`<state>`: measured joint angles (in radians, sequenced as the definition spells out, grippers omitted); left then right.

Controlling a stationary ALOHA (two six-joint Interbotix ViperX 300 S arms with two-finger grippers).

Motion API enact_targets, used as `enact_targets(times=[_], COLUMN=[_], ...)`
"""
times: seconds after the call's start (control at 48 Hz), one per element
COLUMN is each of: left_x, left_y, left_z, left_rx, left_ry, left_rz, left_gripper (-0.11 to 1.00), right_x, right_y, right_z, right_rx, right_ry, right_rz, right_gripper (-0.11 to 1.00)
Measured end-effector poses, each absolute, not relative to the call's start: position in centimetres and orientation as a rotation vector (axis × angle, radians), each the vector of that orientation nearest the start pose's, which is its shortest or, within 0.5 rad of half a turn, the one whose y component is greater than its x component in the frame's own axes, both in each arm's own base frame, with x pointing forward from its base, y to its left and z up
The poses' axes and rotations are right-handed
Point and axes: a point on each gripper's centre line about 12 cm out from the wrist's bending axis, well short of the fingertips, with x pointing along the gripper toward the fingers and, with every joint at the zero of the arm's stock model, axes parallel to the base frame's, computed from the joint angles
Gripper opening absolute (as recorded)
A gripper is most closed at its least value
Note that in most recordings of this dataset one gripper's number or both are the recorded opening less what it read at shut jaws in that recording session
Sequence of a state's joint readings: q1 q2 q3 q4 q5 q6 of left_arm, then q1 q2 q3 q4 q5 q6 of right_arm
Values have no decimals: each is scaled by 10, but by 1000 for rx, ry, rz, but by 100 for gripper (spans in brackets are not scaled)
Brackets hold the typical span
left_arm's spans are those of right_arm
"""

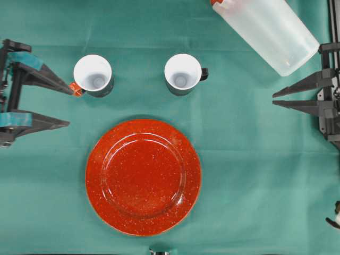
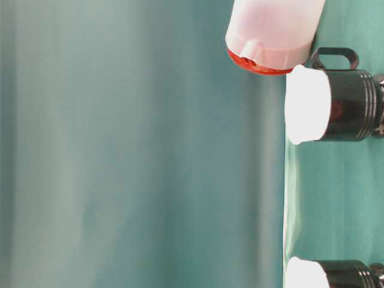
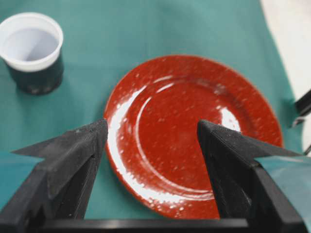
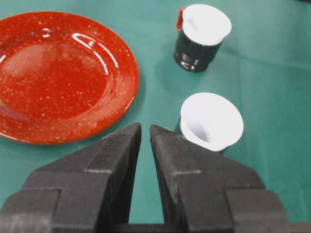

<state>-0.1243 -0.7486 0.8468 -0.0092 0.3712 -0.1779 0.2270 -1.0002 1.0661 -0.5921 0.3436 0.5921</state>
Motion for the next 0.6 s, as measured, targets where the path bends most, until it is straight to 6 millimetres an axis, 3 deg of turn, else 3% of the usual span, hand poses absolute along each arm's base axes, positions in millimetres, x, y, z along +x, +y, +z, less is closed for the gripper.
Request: enact_targets(times=[0.125,0.396,0.605], left_x=[246,238,227], left_y=[-31,-30,-29], left_z=[304,333,316], left_rx=[-133,5,29], left_ry=[462,233,235], left_rz=[-87,-126,-128], left_gripper=[73,73,73], right_x=[188,190,191], right_y=[21,27,30], right_z=[280,286,291], right_rx=[-47,-38,-12], right_ry=[343,277,247], right_rz=[35,82,103], right_gripper=[22,22,22])
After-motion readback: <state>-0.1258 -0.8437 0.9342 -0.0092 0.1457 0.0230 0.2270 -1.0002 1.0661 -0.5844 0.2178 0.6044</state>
